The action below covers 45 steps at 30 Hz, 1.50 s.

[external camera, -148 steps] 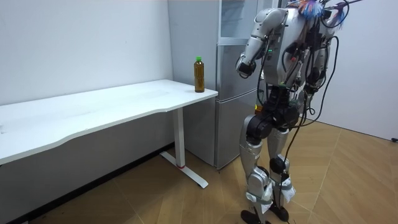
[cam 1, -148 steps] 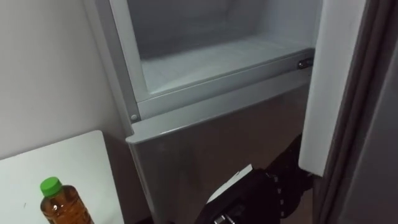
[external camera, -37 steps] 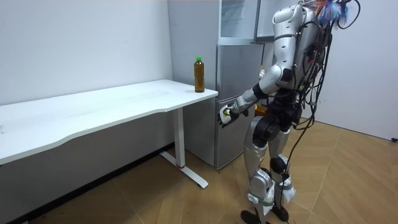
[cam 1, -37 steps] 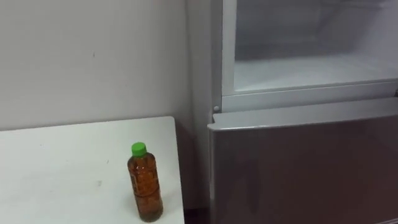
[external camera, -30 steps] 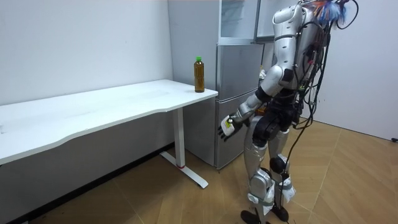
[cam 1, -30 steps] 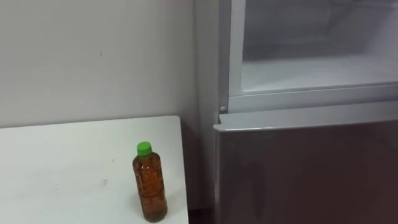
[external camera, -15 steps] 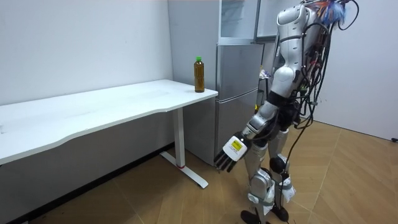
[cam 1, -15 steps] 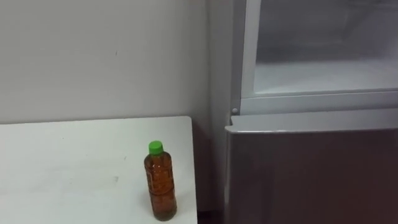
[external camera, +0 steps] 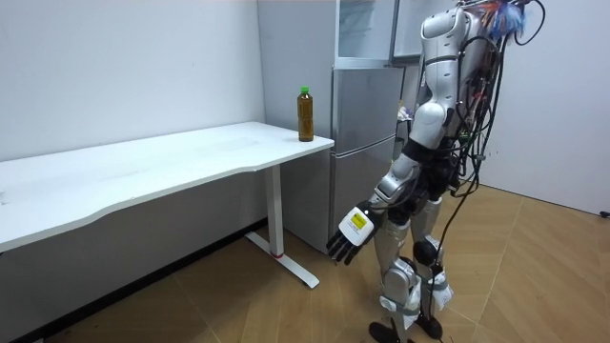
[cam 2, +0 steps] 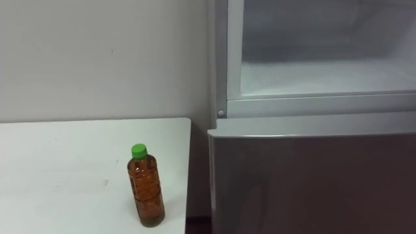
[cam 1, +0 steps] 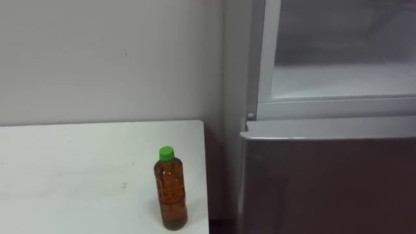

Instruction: Put the bottle in the upper fridge

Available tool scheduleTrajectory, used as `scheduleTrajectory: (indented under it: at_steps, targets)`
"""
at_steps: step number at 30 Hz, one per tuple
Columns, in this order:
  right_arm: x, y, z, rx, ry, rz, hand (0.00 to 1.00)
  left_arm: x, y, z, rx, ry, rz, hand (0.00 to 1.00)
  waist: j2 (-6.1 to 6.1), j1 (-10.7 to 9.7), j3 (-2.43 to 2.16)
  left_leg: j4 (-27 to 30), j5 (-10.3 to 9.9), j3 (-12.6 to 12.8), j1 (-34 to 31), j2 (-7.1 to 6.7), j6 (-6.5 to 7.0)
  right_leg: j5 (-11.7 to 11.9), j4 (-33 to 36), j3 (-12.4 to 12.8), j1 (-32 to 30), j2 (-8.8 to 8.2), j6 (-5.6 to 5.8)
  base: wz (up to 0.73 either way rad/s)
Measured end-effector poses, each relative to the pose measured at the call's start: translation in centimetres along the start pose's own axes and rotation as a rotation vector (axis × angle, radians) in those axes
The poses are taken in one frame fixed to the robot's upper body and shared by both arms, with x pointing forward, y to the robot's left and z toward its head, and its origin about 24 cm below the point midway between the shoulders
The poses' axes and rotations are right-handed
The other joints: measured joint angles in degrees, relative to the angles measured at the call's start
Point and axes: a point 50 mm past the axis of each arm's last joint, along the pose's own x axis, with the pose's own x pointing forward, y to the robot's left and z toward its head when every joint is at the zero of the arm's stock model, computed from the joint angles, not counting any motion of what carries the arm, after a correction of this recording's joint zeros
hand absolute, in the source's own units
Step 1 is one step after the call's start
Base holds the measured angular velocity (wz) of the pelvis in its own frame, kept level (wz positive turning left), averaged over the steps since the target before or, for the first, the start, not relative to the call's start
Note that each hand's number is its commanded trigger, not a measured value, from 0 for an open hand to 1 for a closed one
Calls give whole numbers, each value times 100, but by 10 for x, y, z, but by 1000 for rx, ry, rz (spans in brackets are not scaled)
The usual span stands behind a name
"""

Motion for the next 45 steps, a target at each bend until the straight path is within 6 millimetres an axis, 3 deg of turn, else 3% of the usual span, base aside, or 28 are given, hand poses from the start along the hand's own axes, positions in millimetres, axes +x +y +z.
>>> scheduleTrajectory:
  at_steps: [5, 10, 16, 21, 32, 45]
  targets:
    - [0, 1, 15, -5, -70, 5, 0, 1, 0, 4, 11, -13, 5, 0, -18, -4, -18, 2, 0, 6, 29, -3, 0, 0, -27, -10, -16, -3, 1, 0]
    - [-1, 4, 44, -70, -192, 4, 0, 2, -1, 5, 14, -18, 8, 0, -2, 36, 9, 1, 0, 3, 43, -3, 0, 0, -33, -14, -6, -1, 1, 0]
    - [-11, 13, 89, -118, -397, 7, 0, 2, 0, 4, 30, -13, 22, 0, -18, 116, 20, -6, 0, 7, 46, -3, 0, 2, -25, -7, -8, 3, 3, 0]
    - [-32, 24, 136, -146, -619, 40, 0, 2, 1, 3, 33, -5, 17, 0, -23, 141, 31, -6, 0, 5, 43, 0, 0, 5, -27, 10, -15, 8, 3, 0]
    - [-50, 37, 162, -177, -731, 78, 0, 2, 5, -1, 108, 16, 18, 0, -8, 180, 42, -14, -3, 28, 20, 10, 2, 14, -11, 14, -60, 5, 2, -2]
    - [-81, 39, 192, -258, -870, 73, 0, 2, 6, -11, 286, 73, 6, 0, -38, 445, 37, -47, 1, 83, 37, 26, 1, 18, 87, 197, -98, 31, -6, -7]
